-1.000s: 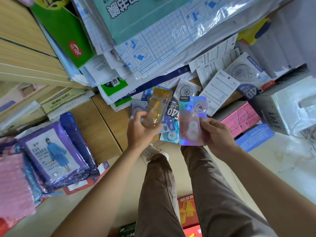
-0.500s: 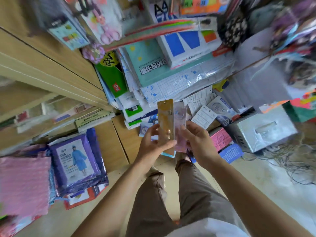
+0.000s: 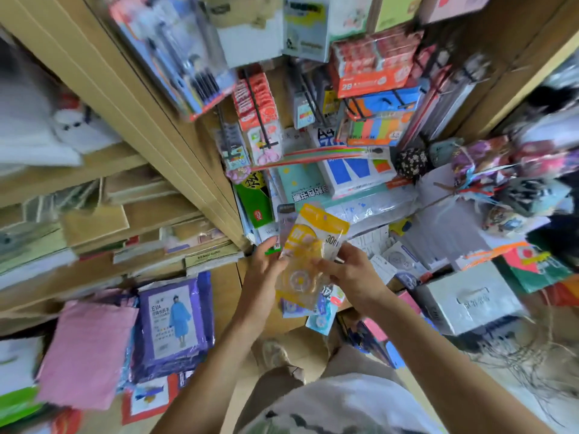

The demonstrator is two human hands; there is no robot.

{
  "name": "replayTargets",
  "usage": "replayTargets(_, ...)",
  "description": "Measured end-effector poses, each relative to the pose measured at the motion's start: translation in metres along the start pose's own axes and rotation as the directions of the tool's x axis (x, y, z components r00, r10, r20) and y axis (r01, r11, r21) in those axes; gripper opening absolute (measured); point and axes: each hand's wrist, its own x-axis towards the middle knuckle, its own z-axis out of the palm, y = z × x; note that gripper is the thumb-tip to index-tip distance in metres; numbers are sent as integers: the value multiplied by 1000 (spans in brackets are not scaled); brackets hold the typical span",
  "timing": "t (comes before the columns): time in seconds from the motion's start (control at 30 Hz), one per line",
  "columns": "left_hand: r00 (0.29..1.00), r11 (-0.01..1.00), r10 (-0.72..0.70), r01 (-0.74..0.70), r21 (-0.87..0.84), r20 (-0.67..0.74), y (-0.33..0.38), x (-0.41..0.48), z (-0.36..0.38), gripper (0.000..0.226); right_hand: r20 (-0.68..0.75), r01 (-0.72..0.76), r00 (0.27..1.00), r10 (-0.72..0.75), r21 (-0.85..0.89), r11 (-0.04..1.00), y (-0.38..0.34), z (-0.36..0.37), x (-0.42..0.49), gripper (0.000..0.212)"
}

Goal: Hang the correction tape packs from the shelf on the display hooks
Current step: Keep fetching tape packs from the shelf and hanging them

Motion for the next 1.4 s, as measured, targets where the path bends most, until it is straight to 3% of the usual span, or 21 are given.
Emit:
replayTargets(0.07, 999, 998, -31, 31, -47, -9, 3, -3, -11, 48, 32, 20, 999, -23, 64, 998, -11, 2, -6, 32)
replayTargets(0.17, 997, 987, -72, 67, -143, -34, 8, -12, -23, 23, 68, 28, 997, -39, 156, 987, -20, 4, -14, 31)
replayTargets(0.23, 998, 989, -41, 35, -144, -38, 10, -19, -27, 24, 78, 28, 996, -44, 191, 981, -23, 5, -20, 27)
replayTargets(0.37, 981, 987, 156, -158, -7, -117, 32, -27, -42, 33, 83, 51, 994, -69, 205, 978, -36, 3, -30, 33)
replayTargets(0.43, 945, 952, 296, -281, 118, -137, 57, -30, -51, 26, 75, 100, 990, -117, 196, 975, -51, 0, -30, 37)
replayTargets(0.53, 857, 842, 501, -449, 300, -123, 105, -33, -65, 20, 61, 191, 977, -202, 158, 969, -85, -3, -22, 51)
replayTargets(0.63, 760, 716, 644, -557, 422, -89, 154, -31, -73, 19, 14, 346, 938, -347, 53, 937, -129, 1, -15, 39)
replayTargets(0.8, 594, 552, 801, -683, 479, -75, 230, -32, -76, 11, 4, 554, 832, -554, -7, 832, -211, 15, -9, 29)
replayTargets(0.9, 497, 459, 864, -712, 532, -79, 267, -29, -82, 22, 0, 645, 764, -645, -5, 764, -256, 25, -10, 25)
replayTargets(1.13, 291, 236, 957, -799, 553, 13, 362, -41, -89, 13, -20, 807, 589, -808, -29, 590, -348, 35, -23, 21)
replayTargets(1.23, 170, 126, 985, -810, 573, 24, 396, -53, -96, 24, -35, 851, 523, -852, -41, 524, -384, 35, -33, 24)
replayTargets(1.4, 41, 17, 999, -827, 562, 30, 455, -73, -101, 13, -71, 912, 398, -915, -75, 403, -442, 34, -43, 28)
